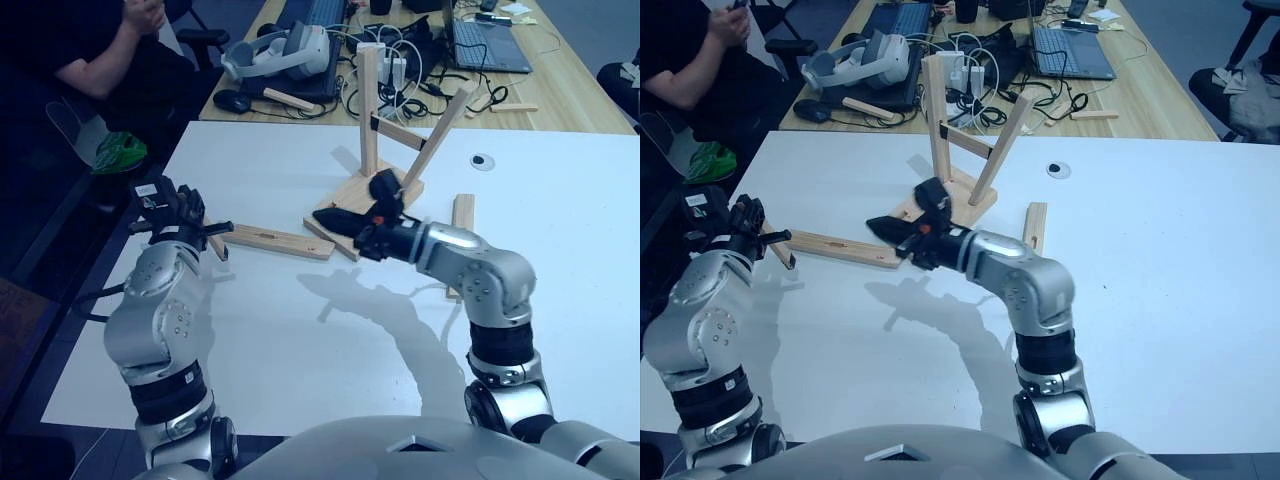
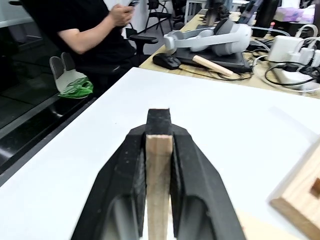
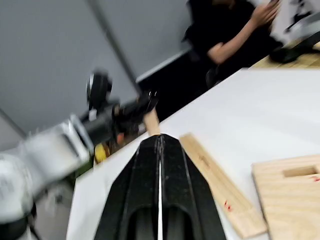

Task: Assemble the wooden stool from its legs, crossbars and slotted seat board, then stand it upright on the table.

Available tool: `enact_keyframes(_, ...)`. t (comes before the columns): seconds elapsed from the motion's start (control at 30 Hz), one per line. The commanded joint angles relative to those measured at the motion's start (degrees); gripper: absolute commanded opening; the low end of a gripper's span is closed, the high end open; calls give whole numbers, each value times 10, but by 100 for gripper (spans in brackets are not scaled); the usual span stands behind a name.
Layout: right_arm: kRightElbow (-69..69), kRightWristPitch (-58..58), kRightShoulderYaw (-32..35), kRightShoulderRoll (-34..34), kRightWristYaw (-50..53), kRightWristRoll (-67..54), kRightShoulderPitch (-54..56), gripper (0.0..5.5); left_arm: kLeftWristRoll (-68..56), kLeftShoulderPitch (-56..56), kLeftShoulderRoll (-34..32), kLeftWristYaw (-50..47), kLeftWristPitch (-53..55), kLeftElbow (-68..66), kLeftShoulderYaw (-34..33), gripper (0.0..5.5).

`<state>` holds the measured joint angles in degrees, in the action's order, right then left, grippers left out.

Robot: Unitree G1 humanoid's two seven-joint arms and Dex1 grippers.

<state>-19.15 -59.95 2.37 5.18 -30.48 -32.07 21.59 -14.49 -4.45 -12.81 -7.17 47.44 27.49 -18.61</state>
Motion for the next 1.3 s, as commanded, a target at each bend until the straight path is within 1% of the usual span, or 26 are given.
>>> enact_keyframes(0.03, -12, -15, 64, 19, 51, -54, -6, 0, 28, 12, 22, -11, -54, -57, 6, 41)
enact_keyframes(0.17, -11, -3, 78, 17, 82, -77, -13, 0, 31, -18, 45, -20, -96, -115, 5, 41)
enact_keyframes(0.5, -5, 16, 54, -5, 95, -95, -37, 0, 25, -103, 70, -26, -200, -252, -8, 41)
enact_keyframes(0.73, 3, 27, 44, -17, 99, -103, -35, 0, 3, -157, 82, -4, -252, -337, -7, 41)
enact_keyframes(0.9, 1, 32, 38, -19, 105, -107, -43, 0, -9, -166, 77, 16, -261, -339, -4, 41)
enact_keyframes(1.3, 9, 57, 26, -18, 116, -111, -49, 0, -1, -107, 68, 45, -232, -261, 24, 41)
